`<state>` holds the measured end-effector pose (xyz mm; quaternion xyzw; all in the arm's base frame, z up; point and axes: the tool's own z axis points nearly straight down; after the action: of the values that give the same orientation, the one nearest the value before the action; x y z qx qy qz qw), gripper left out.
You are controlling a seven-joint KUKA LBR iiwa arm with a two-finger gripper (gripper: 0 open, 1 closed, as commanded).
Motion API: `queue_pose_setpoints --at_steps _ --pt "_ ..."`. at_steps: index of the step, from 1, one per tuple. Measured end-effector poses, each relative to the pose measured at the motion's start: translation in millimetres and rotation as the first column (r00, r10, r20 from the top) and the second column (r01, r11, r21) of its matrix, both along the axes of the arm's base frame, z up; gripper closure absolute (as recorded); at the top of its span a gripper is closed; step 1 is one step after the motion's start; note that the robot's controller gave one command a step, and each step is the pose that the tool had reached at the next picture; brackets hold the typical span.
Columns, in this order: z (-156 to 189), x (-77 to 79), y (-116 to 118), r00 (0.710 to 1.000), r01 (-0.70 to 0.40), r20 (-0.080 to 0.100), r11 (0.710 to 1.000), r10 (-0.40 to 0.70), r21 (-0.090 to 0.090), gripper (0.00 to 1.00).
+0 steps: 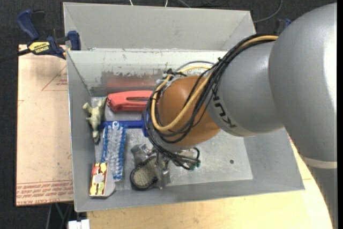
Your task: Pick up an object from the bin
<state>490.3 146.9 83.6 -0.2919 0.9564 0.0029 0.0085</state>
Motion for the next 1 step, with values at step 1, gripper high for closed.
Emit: queue_pose_setpoints --at_steps 1 --pt "22.2 -0.6 0.2 1.0 0.001 -0.001 1.0 -0.001 0.0 1.0"
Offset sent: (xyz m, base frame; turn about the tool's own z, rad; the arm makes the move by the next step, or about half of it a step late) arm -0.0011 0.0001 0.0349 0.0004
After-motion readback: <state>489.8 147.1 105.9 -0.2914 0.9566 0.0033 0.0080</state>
